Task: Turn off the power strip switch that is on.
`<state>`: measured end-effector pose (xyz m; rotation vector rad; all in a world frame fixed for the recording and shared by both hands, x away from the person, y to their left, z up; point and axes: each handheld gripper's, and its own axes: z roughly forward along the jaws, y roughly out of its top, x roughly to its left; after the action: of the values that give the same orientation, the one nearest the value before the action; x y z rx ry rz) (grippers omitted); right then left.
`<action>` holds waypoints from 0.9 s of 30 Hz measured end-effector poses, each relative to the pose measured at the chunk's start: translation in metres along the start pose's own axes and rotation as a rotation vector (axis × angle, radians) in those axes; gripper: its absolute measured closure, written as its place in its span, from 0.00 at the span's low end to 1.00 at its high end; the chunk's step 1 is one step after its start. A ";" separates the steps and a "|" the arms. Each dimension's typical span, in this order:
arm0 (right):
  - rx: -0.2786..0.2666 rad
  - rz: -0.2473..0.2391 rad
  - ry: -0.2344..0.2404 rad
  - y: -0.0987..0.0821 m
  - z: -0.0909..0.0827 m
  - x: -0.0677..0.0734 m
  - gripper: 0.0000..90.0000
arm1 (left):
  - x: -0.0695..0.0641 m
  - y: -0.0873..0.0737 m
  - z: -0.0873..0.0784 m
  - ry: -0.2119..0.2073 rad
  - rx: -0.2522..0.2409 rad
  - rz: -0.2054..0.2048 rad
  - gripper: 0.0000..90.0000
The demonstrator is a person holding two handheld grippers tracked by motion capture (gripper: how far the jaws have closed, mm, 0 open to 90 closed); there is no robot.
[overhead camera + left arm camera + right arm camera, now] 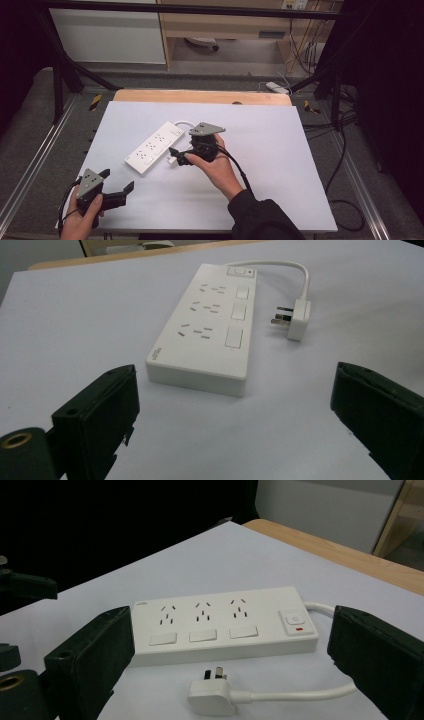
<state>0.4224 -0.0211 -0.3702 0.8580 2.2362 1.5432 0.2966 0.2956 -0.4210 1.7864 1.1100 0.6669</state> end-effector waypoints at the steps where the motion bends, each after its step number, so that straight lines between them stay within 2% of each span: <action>1: -0.002 0.002 -0.001 0.000 -0.003 -0.002 0.06 | 0.000 0.000 0.000 -0.001 -0.002 -0.001 0.06; 4: -0.017 0.012 0.012 0.001 -0.012 -0.008 0.06 | 0.000 0.000 0.000 0.001 -0.003 -0.002 0.06; 10: -0.046 0.013 -0.007 0.002 -0.036 -0.024 0.06 | 0.000 0.000 0.000 0.000 -0.002 -0.002 0.06; 19: -0.070 0.046 -0.077 0.002 -0.073 -0.051 0.06 | 0.000 0.000 0.000 0.004 -0.001 -0.001 0.06; 27: -0.081 0.045 -0.146 -0.007 -0.104 -0.071 0.06 | 0.001 -0.001 0.000 0.004 0.000 -0.003 0.06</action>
<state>0.4190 -0.1448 -0.3433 0.9700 2.0513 1.5273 0.2965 0.2968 -0.4214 1.7837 1.1149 0.6695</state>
